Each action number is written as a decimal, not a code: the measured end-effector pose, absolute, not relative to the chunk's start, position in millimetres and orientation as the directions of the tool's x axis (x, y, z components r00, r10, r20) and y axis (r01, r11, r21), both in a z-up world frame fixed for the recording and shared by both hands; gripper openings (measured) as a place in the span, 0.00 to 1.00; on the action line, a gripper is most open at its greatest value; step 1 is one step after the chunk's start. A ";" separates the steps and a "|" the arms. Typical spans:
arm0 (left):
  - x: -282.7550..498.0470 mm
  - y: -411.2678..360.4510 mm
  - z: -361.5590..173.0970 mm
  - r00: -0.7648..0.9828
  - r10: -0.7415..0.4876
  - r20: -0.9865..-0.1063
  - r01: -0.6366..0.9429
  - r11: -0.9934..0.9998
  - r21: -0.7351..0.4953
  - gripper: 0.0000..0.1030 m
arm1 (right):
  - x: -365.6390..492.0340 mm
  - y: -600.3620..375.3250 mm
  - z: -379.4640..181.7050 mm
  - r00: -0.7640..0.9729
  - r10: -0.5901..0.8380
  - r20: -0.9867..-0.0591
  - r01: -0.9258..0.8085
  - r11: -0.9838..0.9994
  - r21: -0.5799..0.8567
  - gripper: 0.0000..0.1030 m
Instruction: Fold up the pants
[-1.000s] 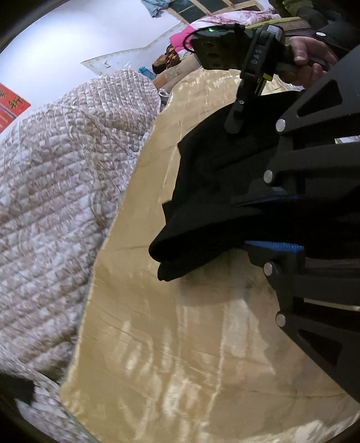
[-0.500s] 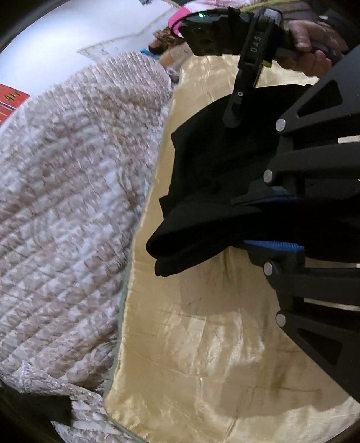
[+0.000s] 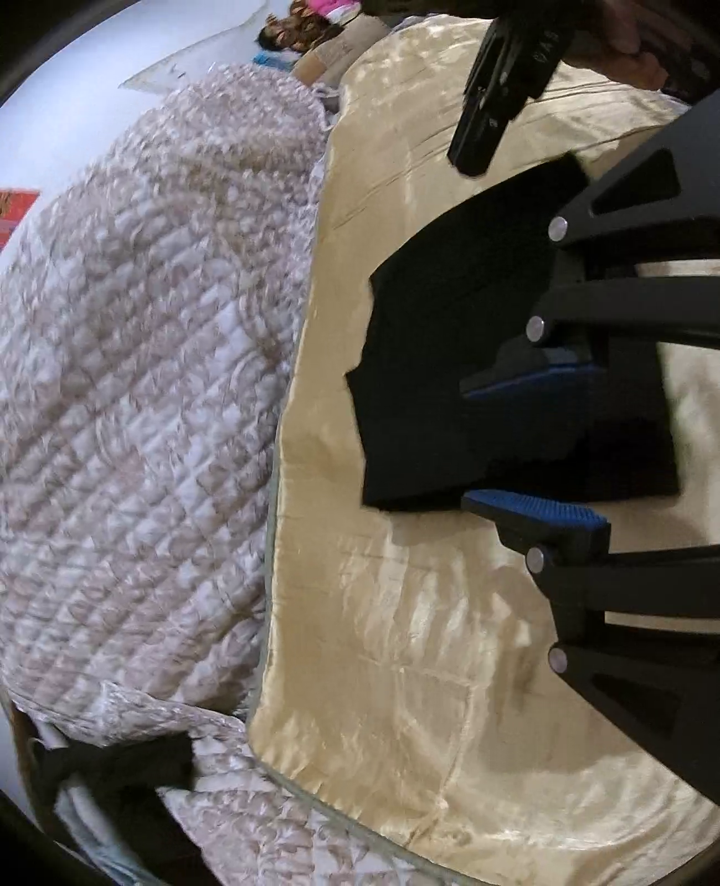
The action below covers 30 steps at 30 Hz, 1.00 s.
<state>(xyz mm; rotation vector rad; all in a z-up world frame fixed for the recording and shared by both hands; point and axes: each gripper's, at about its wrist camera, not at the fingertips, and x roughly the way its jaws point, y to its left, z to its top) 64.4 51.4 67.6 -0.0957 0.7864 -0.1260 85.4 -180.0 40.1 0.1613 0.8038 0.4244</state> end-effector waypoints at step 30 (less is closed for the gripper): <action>29.6 22.3 33.4 0.700 -0.047 -0.712 0.065 0.998 -0.002 0.37 | 39.3 -154.1 3.6 0.615 0.366 -0.698 -0.380 0.914 0.144 0.21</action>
